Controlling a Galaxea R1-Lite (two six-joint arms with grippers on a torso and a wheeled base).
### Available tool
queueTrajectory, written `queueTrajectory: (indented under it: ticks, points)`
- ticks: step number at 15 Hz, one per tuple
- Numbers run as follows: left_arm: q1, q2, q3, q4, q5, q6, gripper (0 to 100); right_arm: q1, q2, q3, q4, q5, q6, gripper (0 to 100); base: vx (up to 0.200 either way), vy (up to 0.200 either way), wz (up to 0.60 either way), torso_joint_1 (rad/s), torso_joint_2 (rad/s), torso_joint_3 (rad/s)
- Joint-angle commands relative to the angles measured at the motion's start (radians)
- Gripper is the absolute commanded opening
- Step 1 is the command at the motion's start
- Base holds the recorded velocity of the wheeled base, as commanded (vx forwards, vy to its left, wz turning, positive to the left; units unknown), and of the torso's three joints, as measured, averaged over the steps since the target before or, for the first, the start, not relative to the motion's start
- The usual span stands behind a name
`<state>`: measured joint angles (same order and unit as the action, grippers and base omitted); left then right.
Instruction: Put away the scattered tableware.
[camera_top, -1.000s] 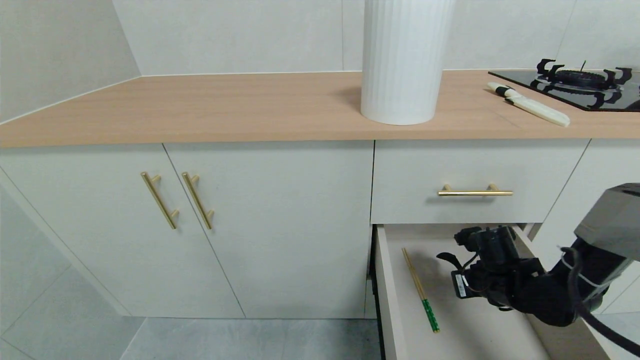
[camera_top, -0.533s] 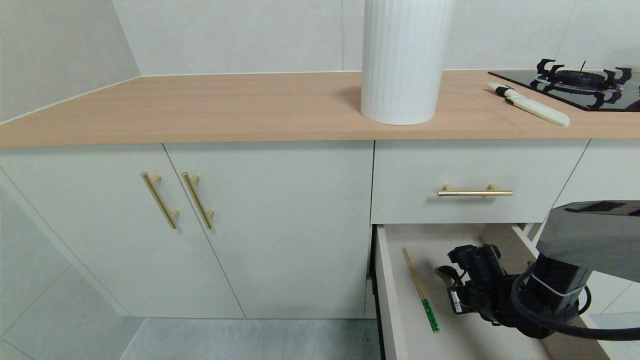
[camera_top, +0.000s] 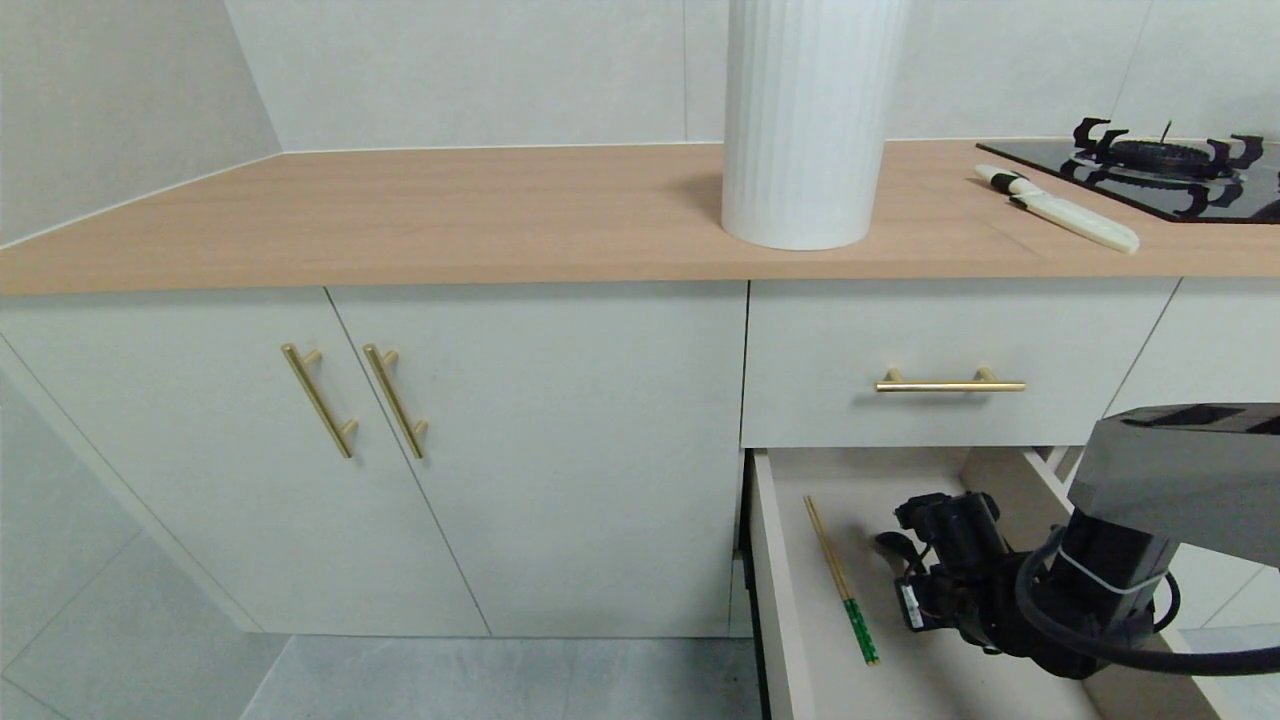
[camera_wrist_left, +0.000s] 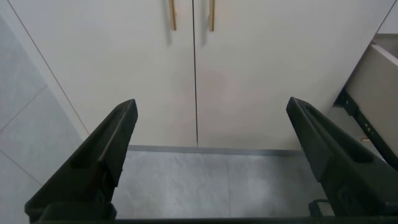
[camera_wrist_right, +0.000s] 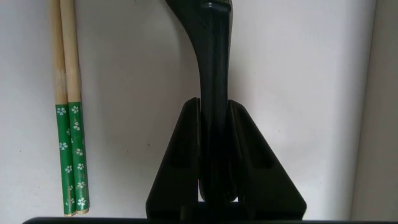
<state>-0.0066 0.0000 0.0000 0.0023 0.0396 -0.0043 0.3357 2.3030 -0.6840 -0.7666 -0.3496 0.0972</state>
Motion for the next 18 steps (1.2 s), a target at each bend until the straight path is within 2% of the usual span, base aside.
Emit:
queueTrajectory:
  ticks: [1, 2, 9, 13, 16, 18]
  points:
    - [0.0, 0.0, 0.0, -0.001, 0.0, 0.0, 100, 0.0, 0.001, 0.001, 0.0, 0.0, -0.001, 0, 0.0, 0.0, 0.0, 0.0, 0.0, 0.0]
    - [0.0, 0.0, 0.0, -0.001, 0.0, 0.0, 100, 0.0, 0.001, 0.001, 0.0, 0.0, -0.001, 100, 0.0, 0.0, 0.0, 0.0, 0.0, 0.0]
    - [0.0, 0.0, 0.0, 0.001, 0.0, 0.0, 100, -0.001, -0.008, 0.004, 0.0, 0.0, -0.002, 100, 0.0, 0.0, 0.0, 0.0, 0.0, 0.0]
    - [0.0, 0.0, 0.0, 0.001, 0.0, 0.0, 100, -0.001, -0.116, 0.038, 0.02, 0.001, -0.005, 100, 0.0, 0.0, 0.0, 0.0, 0.0, 0.0]
    - [0.0, 0.0, 0.0, -0.001, 0.0, 0.0, 100, -0.011, -0.306, 0.064, 0.127, 0.009, -0.005, 100, 0.0, 0.0, 0.0, 0.0, 0.0, 0.0]
    - [0.0, 0.0, 0.0, -0.001, 0.0, 0.0, 100, -0.009, -0.468, 0.066, 0.263, 0.031, -0.002, 100, 0.0, 0.0, 0.0, 0.0, 0.0, 0.0]
